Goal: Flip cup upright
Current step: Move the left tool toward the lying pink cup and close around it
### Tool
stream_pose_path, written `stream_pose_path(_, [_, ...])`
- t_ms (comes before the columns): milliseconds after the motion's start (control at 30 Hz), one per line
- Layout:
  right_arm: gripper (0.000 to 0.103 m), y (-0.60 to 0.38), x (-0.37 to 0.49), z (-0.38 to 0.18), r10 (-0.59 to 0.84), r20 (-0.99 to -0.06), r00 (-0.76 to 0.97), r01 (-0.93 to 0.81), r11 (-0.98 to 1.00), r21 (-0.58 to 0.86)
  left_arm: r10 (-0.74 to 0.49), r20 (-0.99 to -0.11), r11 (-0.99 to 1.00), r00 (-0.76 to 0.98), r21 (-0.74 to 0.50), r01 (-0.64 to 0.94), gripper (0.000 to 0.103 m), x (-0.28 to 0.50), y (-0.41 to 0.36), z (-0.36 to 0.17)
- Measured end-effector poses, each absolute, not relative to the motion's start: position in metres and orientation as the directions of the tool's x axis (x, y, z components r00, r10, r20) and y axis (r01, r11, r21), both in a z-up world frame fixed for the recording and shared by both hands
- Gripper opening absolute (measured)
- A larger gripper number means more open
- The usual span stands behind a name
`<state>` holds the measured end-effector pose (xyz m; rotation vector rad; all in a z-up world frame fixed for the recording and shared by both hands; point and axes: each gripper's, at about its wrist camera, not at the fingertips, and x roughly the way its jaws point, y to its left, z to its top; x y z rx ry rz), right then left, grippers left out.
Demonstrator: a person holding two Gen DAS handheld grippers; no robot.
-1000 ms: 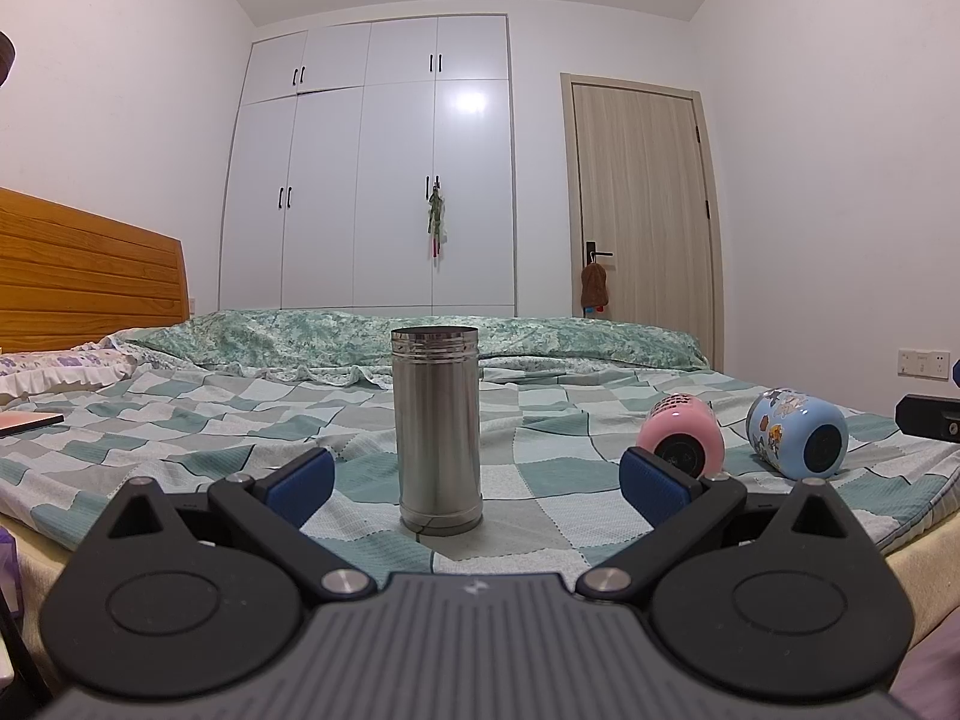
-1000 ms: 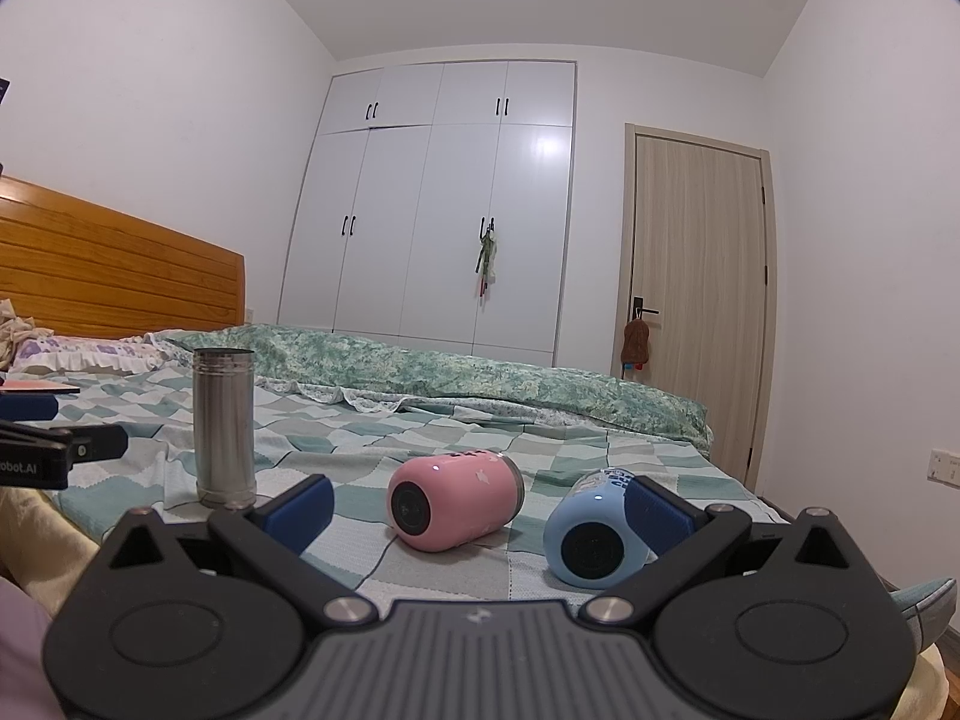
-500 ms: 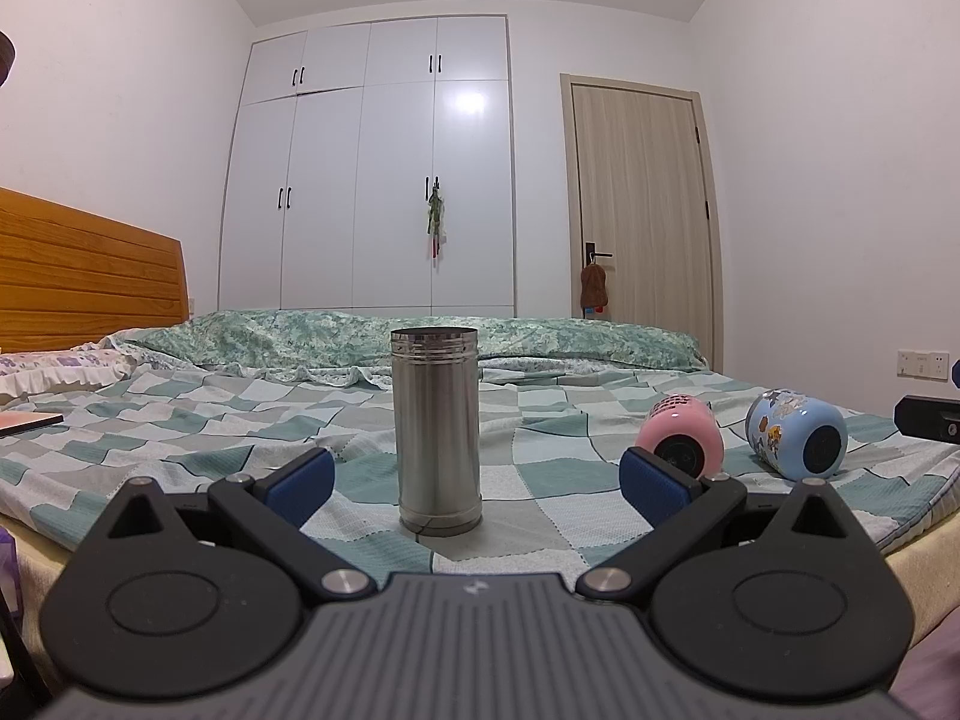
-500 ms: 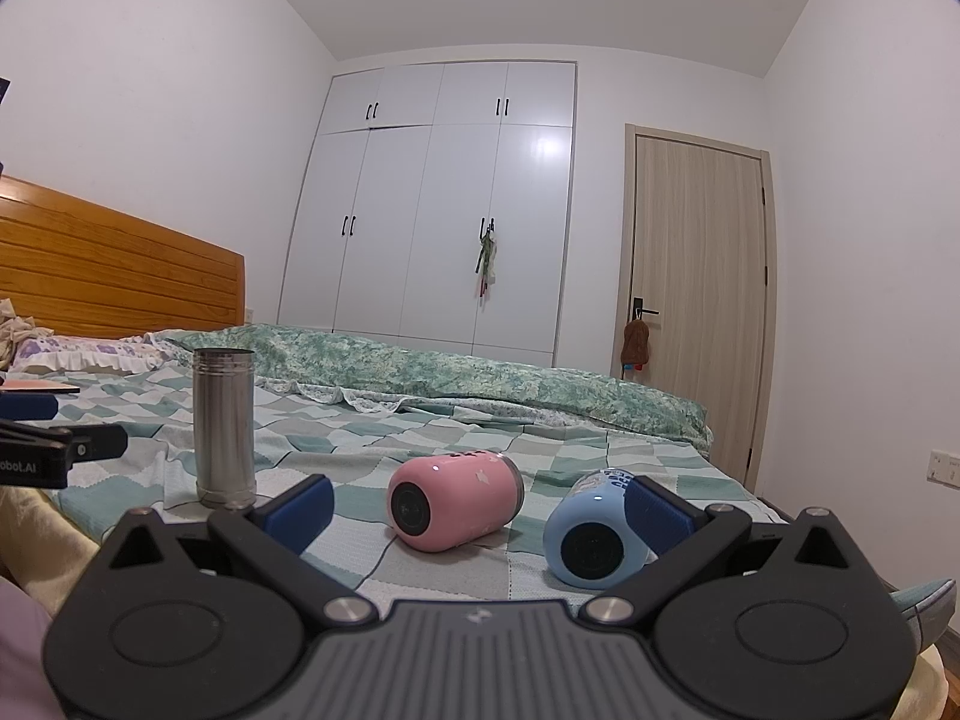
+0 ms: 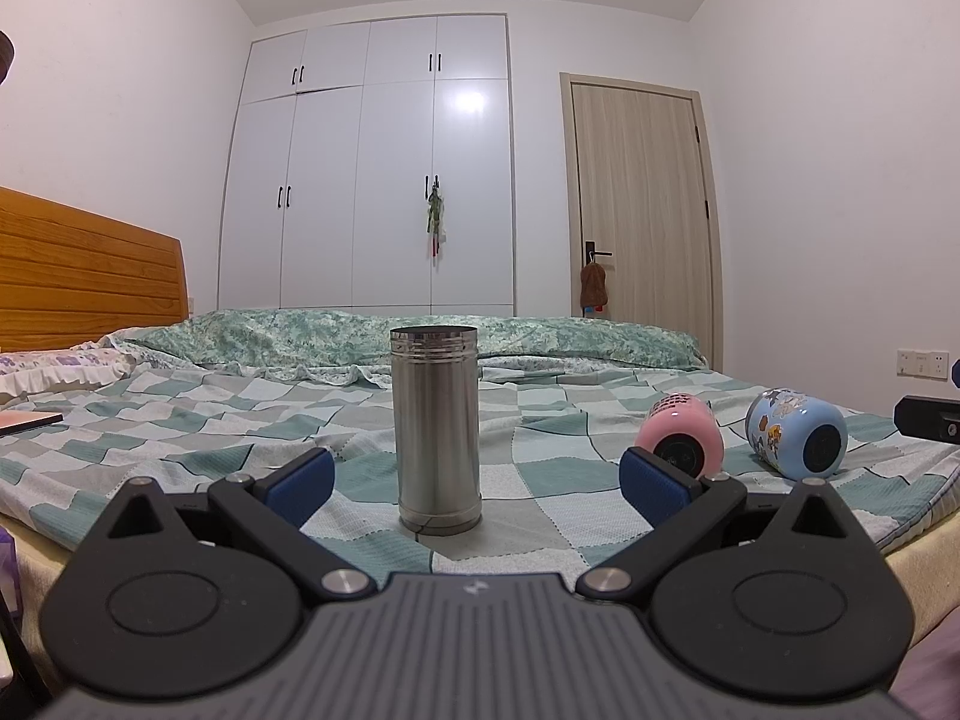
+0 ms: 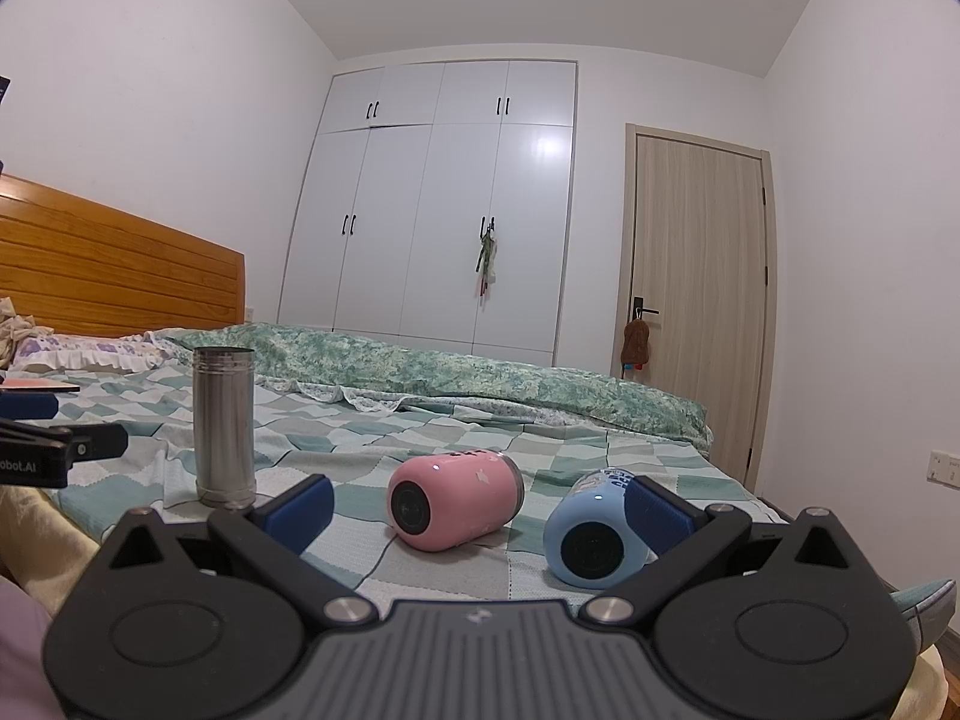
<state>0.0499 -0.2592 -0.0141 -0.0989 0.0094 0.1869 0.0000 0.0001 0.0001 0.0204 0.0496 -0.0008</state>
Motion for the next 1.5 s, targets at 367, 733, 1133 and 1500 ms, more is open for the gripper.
stream_pose_path(367, [0.103, -0.258, 0.05, -0.014, 0.185, -0.019, 0.983, -0.186, 0.978, -0.098, 0.0, -0.05, 1.0, 0.999, 0.02, 0.001, 0.103, 0.0, 0.0, 0.0])
stream_pose_path(733, [0.103, -0.258, 0.049, -0.013, 0.174, -0.041, 0.984, -0.178, 0.977, -0.115, -0.012, -0.059, 1.0, 0.998, 0.009, 0.012, 0.103, 0.002, -0.003, 0.004])
stream_pose_path(1133, [0.103, -0.265, 0.08, 0.007, 0.154, -0.123, 0.98, -0.164, 0.984, -0.072, -0.193, -0.135, 0.978, 0.972, 0.055, 0.202, 0.103, 0.052, -0.031, 0.053])
stream_pose_path(1500, [0.103, -0.265, 0.147, 0.024, 0.09, -0.228, 0.969, -0.114, 0.989, -0.096, -0.349, -0.306, 0.908, 0.886, 0.124, 0.401, 0.103, 0.174, -0.077, 0.078])
